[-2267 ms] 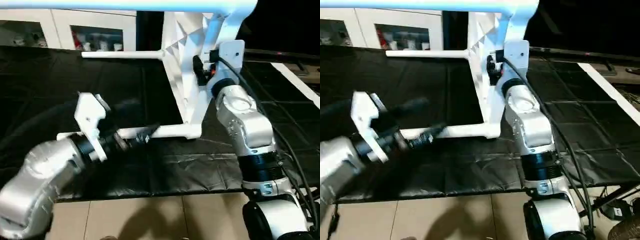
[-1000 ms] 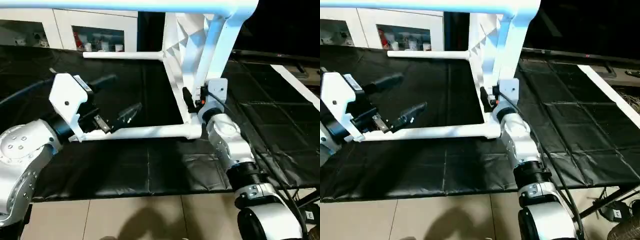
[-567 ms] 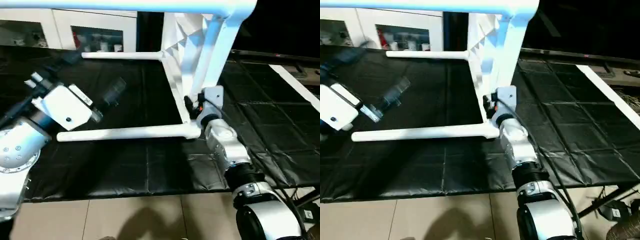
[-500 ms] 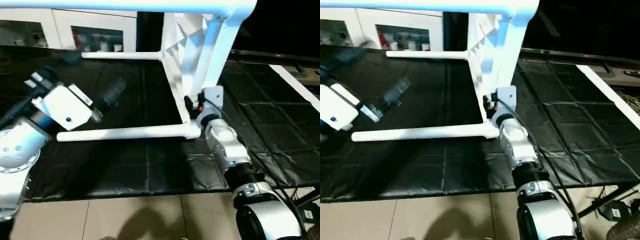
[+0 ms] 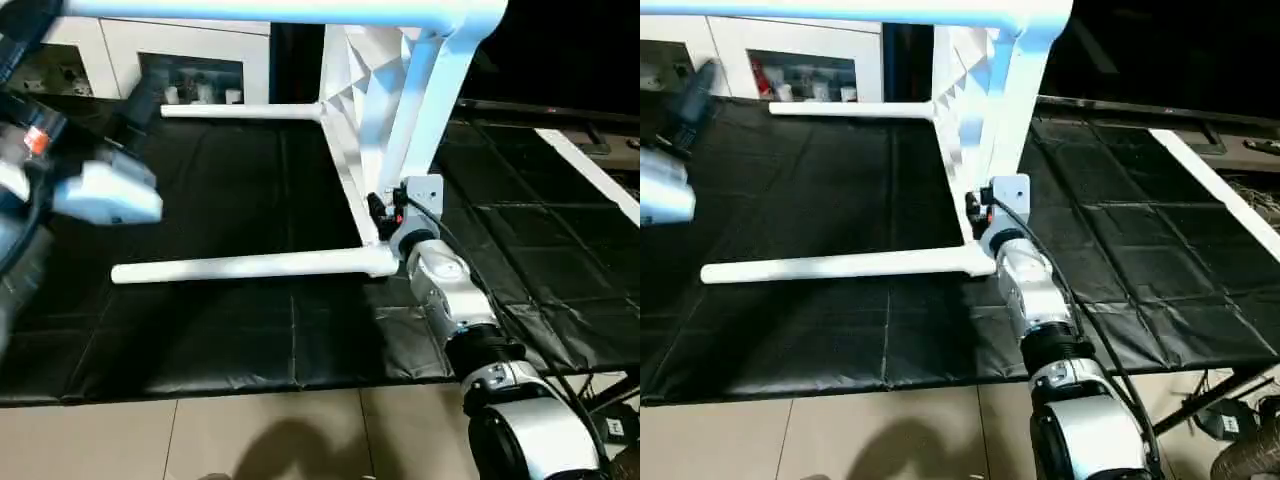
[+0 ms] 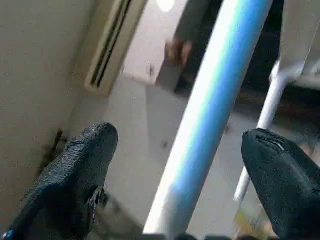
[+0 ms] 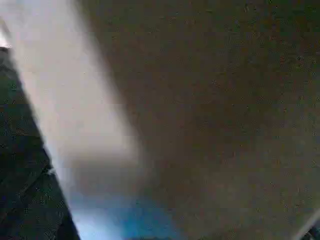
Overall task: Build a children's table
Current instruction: Flip table
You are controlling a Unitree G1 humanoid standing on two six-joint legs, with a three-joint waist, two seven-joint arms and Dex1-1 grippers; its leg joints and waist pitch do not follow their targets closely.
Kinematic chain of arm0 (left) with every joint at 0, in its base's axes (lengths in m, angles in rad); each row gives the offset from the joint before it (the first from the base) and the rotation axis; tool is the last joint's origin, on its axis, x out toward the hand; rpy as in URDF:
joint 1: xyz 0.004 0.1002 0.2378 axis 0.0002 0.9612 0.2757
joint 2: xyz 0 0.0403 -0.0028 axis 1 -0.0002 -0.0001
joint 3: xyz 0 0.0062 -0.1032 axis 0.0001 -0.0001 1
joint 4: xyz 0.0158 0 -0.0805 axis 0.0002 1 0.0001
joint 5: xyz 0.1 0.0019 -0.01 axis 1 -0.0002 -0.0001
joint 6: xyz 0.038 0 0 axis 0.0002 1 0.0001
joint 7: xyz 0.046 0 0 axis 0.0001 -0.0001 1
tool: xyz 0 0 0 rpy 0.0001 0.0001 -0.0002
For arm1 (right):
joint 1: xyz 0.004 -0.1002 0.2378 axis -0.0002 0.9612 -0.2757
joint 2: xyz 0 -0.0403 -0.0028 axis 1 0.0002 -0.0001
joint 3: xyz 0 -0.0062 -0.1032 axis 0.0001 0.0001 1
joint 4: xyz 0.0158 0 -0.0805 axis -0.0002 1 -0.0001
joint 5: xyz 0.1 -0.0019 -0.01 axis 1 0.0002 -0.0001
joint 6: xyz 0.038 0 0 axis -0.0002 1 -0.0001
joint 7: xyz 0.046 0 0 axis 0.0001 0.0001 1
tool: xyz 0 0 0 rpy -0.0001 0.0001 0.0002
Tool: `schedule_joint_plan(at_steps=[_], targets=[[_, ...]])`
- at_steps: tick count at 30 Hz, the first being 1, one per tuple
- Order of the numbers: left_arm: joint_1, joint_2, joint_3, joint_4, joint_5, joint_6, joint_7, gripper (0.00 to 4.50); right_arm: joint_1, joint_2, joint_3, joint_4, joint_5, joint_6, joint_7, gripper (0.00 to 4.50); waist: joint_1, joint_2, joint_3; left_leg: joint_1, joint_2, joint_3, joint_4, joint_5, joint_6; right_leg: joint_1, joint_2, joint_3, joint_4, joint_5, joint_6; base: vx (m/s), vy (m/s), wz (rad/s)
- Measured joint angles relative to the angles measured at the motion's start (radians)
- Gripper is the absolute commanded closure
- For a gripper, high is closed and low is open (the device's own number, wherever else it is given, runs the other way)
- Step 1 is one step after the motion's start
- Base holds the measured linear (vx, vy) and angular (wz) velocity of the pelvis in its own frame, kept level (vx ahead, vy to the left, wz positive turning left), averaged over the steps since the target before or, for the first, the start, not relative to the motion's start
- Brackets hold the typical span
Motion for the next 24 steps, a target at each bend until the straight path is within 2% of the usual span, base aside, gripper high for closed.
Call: schedule_joint_plan(at_steps=[4,7,13,14,18,19,24], targets=[[-0.078,0.008,-0.026,0.117,0.031,-0.02,0.027,0.01,0.0,0.0,0.005,0.0,-0.009,-0.006,0.0,2.58,-0.001,0.0,0.0,0.0,0.0,0.0,0.0,0.0,0.0,-0.001,0.0,0.0,0.0,0.001,-0.001,0.0,0.0,0.0],[-0.172,0.007,-0.062,0.229,0.051,-0.051,0.039,0.01,0.0,-0.004,0.016,-0.001,-0.032,-0.011,-0.006,2.58,0.001,0.002,0.002,-0.001,0.0,0.0,0.0,0.0,0.0,-0.001,0.0,0.0,0.0,0.001,-0.002,0.0,0.0,0.0],[-0.272,0.006,-0.119,0.355,0.058,-0.075,0.051,0.01,0.0,-0.018,0.035,-0.012,-0.051,-0.013,-0.011,2.58,0.002,0.006,0.004,-0.002,0.0,0.0,0.0,0.0,0.0,-0.003,0.0,0.0,0.0,0.003,-0.006,0.0,0.0,0.0],[-0.287,0.006,-0.123,0.377,0.057,-0.079,0.051,0.18,0.0,-0.02,0.039,-0.014,-0.055,-0.013,-0.011,2.58,0.003,0.007,0.005,-0.002,0.0,0.0,0.0,0.0,0.0,-0.003,0.0,0.0,0.0,0.003,-0.006,0.0,0.0,0.0],[-0.315,-0.001,-0.132,0.424,0.044,-0.125,0.052,0.39,0.007,-0.029,0.045,-0.034,-0.068,-0.011,-0.01,2.58,0.004,0.011,0.007,-0.004,0.0,0.0,0.0,0.0,0.0,-0.005,0.0,0.0,0.0,0.003,-0.007,0.0,0.0,0.0],[-0.316,-0.006,-0.134,0.425,0.04,-0.133,0.053,0.63,0.009,-0.032,0.047,-0.04,-0.07,-0.01,-0.011,2.58,0.006,0.012,0.008,-0.005,0.0,0.0,0.0,0.0,0.0,-0.006,0.0,0.0,0.0,0.003,-0.007,0.0,0.0,0.0],[-0.321,-0.014,-0.144,0.425,0.026,-0.139,0.062,0.93,0.009,-0.048,0.051,-0.05,-0.08,-0.007,-0.013,2.58,0.015,0.017,0.011,-0.007,0.0,0.001,0.0,0.0,0.0,-0.008,0.0,0.001,0.0,0.002,-0.008,0.0,0.0,0.0]])
